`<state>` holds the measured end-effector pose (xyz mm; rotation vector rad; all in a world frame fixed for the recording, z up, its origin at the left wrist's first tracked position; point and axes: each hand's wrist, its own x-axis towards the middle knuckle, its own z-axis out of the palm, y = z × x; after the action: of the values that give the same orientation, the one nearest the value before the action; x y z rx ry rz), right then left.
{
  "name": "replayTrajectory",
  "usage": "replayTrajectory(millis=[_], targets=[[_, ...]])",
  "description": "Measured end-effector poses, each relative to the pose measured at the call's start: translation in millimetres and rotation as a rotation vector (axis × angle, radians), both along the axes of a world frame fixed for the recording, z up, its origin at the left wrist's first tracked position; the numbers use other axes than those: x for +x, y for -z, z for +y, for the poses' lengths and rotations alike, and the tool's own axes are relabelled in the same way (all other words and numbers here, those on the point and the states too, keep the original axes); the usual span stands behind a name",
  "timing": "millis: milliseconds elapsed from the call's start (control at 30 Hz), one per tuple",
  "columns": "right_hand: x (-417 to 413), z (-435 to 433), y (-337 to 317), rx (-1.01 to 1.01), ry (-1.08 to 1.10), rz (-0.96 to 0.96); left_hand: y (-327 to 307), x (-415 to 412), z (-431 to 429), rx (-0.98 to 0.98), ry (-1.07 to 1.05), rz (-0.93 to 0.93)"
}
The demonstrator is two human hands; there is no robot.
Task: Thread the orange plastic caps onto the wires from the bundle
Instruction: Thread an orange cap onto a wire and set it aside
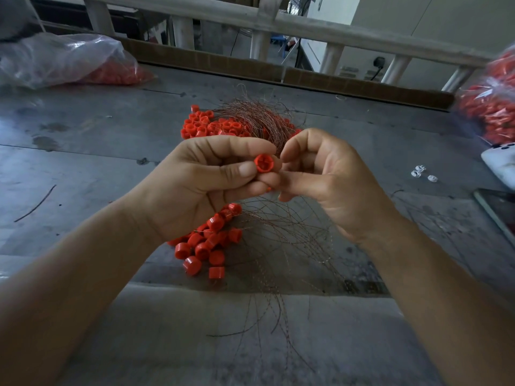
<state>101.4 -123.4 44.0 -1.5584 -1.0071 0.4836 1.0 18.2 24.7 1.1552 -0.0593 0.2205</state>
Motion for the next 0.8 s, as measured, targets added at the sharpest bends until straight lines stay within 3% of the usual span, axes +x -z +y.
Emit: replayTrajectory(millis=[200, 333, 400, 533, 800], targets=[[16, -2, 0, -0.058, 0.069, -0.033, 1, 2, -1, -0.056, -0.045, 0.023], [56, -11, 6, -0.180, 0.502, -0.432, 2, 2, 1, -0.088, -0.070, 0.028], [72, -13, 12, -0.277, 0.607, -0.521, 2, 1, 1, -0.093, -0.066, 0.024], [84, -10, 32, -0.463, 0.572, -0.561, 2, 0, 1, -0.098, -0.064, 0.022], [83, 2, 44, -0.545, 0.469, -0.648, 0, 0, 1, -0.101, -0.074, 0.025]])
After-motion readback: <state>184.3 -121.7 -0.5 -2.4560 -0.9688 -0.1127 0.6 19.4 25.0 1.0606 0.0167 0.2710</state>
